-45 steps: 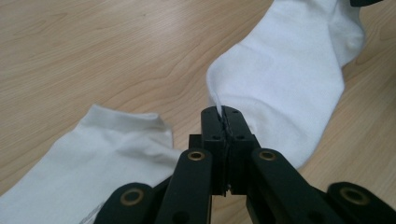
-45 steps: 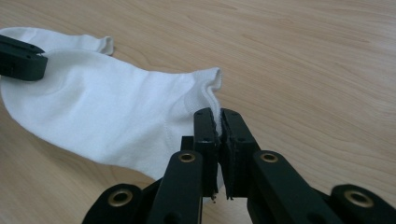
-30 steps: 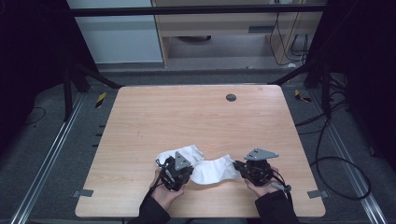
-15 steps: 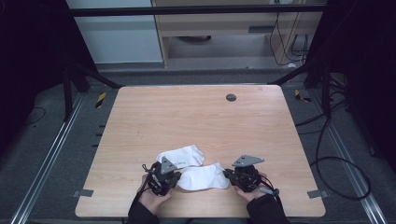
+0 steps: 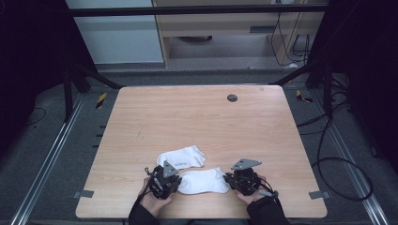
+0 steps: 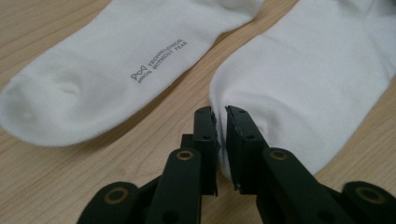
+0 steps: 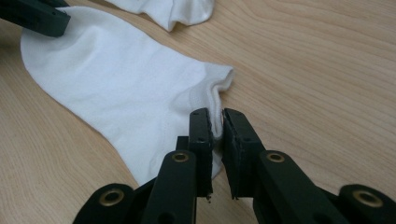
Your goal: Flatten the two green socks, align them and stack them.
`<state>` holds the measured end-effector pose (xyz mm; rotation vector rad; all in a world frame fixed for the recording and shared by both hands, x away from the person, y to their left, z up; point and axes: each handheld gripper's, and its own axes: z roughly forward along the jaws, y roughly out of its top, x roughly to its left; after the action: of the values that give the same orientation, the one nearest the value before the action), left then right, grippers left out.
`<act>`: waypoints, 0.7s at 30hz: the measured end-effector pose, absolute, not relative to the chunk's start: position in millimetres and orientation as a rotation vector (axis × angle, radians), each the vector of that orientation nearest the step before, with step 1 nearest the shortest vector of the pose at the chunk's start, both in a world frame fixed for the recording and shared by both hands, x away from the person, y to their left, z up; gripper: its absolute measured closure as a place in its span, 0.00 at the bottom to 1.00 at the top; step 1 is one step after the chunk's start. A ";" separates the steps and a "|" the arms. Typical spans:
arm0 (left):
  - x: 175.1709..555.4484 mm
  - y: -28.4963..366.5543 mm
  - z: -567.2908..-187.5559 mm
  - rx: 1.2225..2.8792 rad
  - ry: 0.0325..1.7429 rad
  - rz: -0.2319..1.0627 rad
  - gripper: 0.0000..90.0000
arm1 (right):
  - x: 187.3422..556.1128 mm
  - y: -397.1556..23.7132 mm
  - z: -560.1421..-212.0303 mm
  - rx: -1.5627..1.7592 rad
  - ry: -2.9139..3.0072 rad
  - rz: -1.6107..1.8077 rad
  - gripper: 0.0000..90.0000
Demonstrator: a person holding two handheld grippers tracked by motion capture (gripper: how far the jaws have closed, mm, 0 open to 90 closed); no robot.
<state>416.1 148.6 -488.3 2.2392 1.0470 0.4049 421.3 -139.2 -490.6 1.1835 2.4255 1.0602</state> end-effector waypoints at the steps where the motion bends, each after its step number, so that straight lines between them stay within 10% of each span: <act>1: 416.1 149.2 -488.3 2.238 1.047 0.412 0.85 | 421.2 -139.7 -490.9 1.182 2.425 1.061 0.89; 9: 415.0 156.8 -476.3 2.142 1.040 0.505 0.66 | 423.0 -148.4 -485.2 1.176 2.354 1.147 0.75; 21: 431.5 190.1 -461.1 1.987 1.132 0.598 0.63 | 439.4 -147.2 -472.3 1.136 2.265 1.264 0.63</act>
<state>431.5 190.1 -461.1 1.9874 1.1315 0.5985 439.4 -147.2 -472.3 1.1364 2.2651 1.2637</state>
